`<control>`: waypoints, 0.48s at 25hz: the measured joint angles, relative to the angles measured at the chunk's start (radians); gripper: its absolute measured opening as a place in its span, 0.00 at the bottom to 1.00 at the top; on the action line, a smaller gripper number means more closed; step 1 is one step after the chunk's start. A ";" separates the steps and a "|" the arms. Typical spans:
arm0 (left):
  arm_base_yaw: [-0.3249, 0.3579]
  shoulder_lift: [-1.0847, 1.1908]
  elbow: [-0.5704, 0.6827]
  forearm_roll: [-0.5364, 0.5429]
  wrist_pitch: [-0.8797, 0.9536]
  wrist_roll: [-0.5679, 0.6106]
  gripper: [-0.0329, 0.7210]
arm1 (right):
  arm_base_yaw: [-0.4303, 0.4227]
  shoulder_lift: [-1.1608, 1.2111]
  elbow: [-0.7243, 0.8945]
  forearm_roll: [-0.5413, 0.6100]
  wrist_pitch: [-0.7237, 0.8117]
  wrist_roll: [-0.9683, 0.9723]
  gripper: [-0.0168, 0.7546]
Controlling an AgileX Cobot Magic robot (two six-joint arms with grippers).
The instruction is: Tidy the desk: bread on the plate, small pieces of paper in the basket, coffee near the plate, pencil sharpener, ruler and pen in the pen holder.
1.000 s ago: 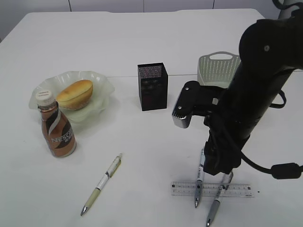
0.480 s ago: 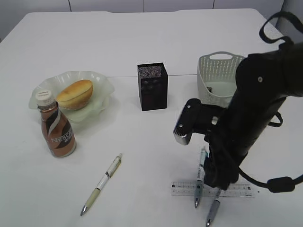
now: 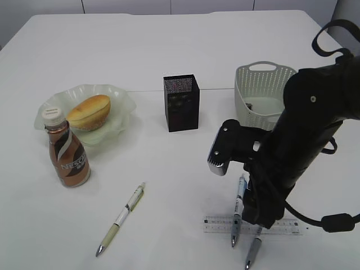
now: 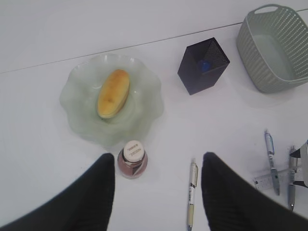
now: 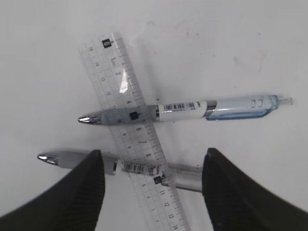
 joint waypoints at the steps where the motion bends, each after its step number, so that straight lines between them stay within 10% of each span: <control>1: 0.000 0.000 0.000 0.000 0.000 0.000 0.60 | 0.000 0.000 0.000 0.000 -0.003 -0.003 0.67; 12: 0.000 0.000 0.000 0.000 0.000 0.002 0.60 | 0.000 0.000 0.007 0.002 -0.010 -0.019 0.67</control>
